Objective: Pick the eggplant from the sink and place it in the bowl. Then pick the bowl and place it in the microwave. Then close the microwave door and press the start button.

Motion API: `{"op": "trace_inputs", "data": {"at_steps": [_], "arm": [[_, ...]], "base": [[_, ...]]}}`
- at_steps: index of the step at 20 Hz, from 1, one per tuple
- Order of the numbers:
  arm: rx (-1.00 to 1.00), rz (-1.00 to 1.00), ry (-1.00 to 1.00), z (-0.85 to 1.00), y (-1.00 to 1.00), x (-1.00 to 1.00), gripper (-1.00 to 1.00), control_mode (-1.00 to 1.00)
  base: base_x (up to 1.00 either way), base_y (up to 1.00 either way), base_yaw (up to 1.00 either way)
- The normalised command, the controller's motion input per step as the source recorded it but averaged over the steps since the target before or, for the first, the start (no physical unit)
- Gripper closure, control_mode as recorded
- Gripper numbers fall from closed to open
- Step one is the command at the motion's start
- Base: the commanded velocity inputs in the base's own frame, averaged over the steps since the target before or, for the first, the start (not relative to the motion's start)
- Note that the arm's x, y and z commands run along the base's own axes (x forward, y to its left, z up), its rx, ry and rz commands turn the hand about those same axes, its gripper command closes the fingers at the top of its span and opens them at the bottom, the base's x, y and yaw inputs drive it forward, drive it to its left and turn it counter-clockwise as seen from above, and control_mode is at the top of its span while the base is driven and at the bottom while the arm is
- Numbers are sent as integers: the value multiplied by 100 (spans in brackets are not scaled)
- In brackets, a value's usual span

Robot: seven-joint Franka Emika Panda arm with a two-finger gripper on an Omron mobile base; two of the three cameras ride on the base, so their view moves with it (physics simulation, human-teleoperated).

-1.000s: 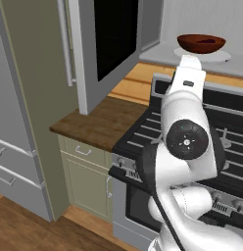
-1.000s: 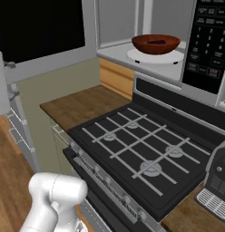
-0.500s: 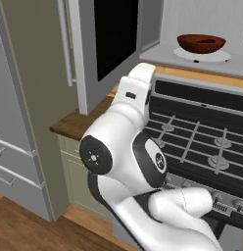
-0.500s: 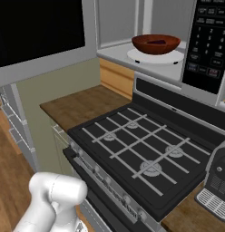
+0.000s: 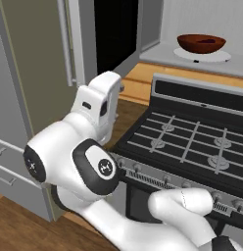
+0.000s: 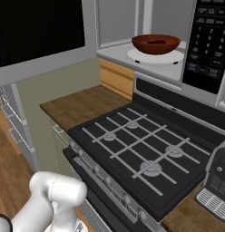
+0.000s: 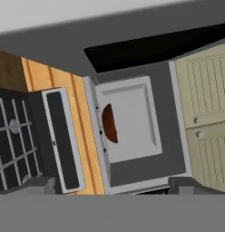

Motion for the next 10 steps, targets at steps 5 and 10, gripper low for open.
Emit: {"op": "trace_inputs", "data": {"at_steps": [5,10], "arm": [[8,0,0,-35,44,2,-100,-100],[14,0,0,-49,28,4,-100,-100]], "base": [[0,0,0],[0,0,0]]}}
